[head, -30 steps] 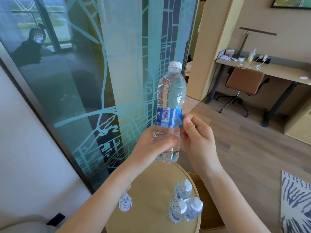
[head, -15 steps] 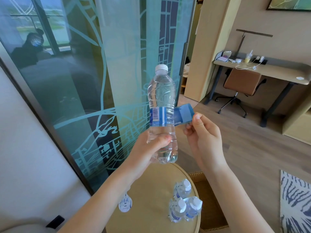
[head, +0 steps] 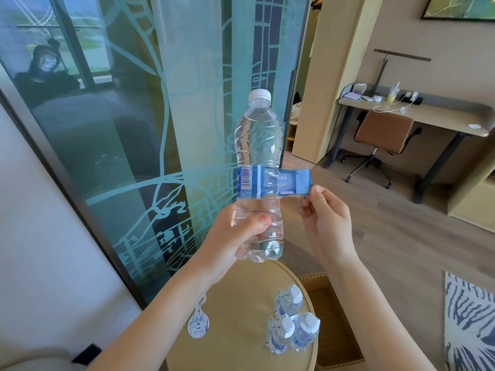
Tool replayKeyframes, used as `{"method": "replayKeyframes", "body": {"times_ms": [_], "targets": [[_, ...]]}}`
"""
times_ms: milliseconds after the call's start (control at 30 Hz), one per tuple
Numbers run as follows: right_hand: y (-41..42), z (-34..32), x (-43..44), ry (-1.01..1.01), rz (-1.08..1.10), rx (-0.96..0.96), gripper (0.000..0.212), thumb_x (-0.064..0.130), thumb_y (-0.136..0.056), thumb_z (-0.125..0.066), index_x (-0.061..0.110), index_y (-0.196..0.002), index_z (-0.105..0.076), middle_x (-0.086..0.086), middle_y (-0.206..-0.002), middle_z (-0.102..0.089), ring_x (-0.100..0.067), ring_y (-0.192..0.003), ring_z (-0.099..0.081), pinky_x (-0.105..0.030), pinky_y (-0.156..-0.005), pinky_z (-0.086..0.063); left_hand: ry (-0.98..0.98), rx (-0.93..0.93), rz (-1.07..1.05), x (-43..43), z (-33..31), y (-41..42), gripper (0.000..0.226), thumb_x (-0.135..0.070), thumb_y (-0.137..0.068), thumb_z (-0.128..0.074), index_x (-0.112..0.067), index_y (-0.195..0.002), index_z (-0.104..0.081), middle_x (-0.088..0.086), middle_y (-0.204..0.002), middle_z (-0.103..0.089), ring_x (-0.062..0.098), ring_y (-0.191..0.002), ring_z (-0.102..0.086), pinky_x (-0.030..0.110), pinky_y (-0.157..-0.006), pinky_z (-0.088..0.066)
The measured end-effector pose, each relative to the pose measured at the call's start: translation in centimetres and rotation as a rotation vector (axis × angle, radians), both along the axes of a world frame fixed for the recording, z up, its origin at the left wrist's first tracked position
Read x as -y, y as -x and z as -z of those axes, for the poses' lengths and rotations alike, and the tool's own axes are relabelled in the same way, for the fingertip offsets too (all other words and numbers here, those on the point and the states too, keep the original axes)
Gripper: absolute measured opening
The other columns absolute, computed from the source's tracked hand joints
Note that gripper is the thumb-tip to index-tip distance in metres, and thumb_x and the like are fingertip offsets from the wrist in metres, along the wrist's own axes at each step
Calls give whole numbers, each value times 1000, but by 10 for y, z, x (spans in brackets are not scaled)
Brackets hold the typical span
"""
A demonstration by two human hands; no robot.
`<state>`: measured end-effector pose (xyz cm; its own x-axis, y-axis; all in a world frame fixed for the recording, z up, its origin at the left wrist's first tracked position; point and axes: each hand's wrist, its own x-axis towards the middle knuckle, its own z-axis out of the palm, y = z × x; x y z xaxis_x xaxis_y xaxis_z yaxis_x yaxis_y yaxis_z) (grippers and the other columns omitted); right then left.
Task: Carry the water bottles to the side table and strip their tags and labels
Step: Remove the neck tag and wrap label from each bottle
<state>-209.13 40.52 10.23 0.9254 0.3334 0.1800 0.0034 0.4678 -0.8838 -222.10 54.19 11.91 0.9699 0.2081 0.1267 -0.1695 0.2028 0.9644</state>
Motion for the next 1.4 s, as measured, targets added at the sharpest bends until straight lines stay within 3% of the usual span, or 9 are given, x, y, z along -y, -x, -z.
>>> {"method": "replayKeyframes", "body": {"times_ms": [167,333,467,600,933,1000,1100,1333,1400], "targets": [[-6,13,-14,-27,-28,-159,30,6,-107,-44,7,-80,-57,6,-59,-54,-6,-56,-50,-22,-63,-41,20,-1,22,3,2,1,40,-34,-69,-72,-17,-105,-73,18,-101,-71,30,-91,-71,44,-78,-58],[-7,19,-19,-168,-144,-388,23,8,-106,-47,6,-85,-57,-1,-73,-45,-10,-65,-45,-23,-69,-43,-22,-42,-25,4,7,2,52,-36,-68,-71,-10,-113,-68,24,-110,-71,38,-99,-70,51,-85,-56],[-6,22,-15,-190,-232,-423,12,15,-106,-48,4,-108,-52,-1,-79,-42,-10,-70,-42,-27,-72,-39,-29,-74,-41,3,9,2,62,-38,-66,-73,-6,-119,-64,28,-114,-68,41,-102,-69,61,-91,-51],[-7,21,-10,-224,-245,-418,16,17,-106,-46,4,-110,-54,1,-79,-42,-6,-66,-44,-20,-64,-44,-35,-108,-48,1,11,1,65,-40,-66,-73,-9,-122,-62,24,-117,-69,41,-107,-69,65,-95,-48],[-15,23,4,-252,-253,-343,27,21,-90,-59,1,-107,-65,4,-78,-63,-3,-63,-51,-15,-61,-49,-197,-150,-71,3,10,-7,60,-48,-65,-73,-18,-116,-67,8,-108,-75,28,-99,-72,49,-81,-55],[-14,24,4,-238,-242,-331,25,21,-90,-59,2,-105,-66,4,-77,-64,-3,-62,-52,-15,-61,-49,-262,-141,-83,5,8,-7,48,-50,-64,-73,-29,-106,-70,-4,-100,-77,15,-97,-73,33,-82,-55],[-14,26,5,-224,-228,-324,27,22,-91,-59,2,-108,-66,3,-80,-63,-3,-63,-52,-16,-61,-49,-330,-139,-86,6,3,-6,48,-52,-60,-72,-30,-103,-69,-13,-95,-76,1,-91,-71,12,-72,-51],[-19,29,9,-286,-256,-394,26,23,-91,-60,7,-93,-80,1,-79,-66,-3,-60,-53,-16,-59,-49,-300,-127,-56,11,1,-6,30,-50,-58,-71,-46,-88,-73,-24,-89,-74,-5,-86,-70,7,-68,-50],[-22,32,13,-372,-281,-458,23,25,-90,-61,5,-96,-73,-2,-83,-64,-4,-60,-53,-17,-57,-49,-290,-116,-55,10,1,-7,32,-50,-60,-70,-45,-92,-73,-19,-90,-75,-1,-85,-71,11,-68,-51]]}}
